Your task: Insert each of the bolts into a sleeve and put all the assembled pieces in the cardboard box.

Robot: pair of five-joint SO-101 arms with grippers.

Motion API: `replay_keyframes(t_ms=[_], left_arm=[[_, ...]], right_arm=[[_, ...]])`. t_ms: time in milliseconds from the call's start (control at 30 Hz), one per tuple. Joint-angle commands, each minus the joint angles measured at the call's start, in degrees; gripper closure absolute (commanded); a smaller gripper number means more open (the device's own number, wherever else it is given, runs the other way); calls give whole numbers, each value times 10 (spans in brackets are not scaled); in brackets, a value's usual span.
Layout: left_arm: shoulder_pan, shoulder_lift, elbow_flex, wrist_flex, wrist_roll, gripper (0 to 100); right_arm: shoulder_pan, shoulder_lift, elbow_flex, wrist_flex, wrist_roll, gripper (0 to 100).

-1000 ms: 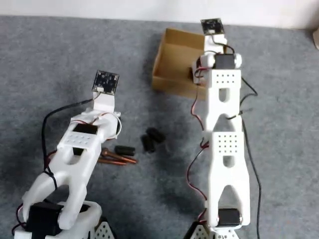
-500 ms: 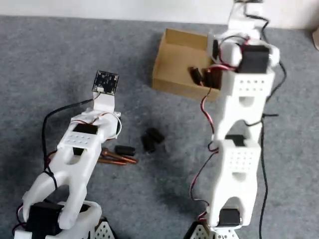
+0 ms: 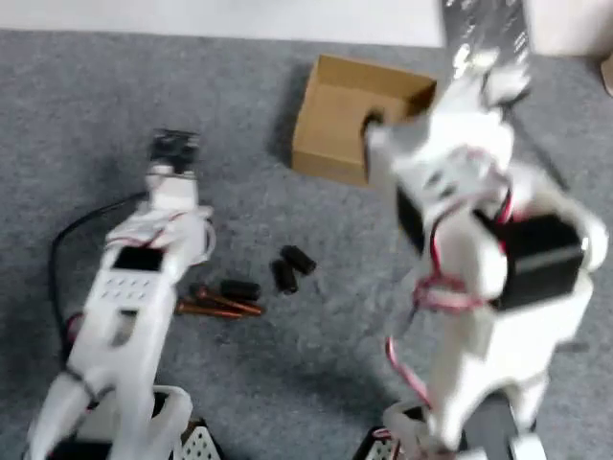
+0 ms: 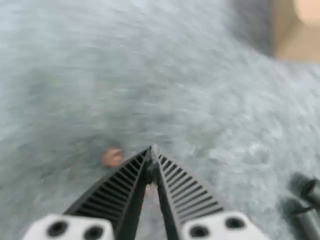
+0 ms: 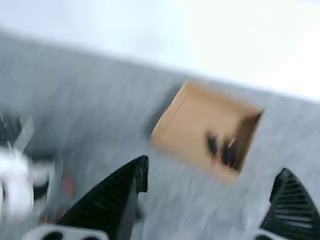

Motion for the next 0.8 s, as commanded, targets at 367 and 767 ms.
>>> replay_keyframes(t_ms=[367,767], left_arm=[[-28,-373,166,20,33,991],[-27,-378,196,-26,33,990]], right_arm=[[-153,-260,898,-427,56,649],[-153,-258,953,-548,120,649]])
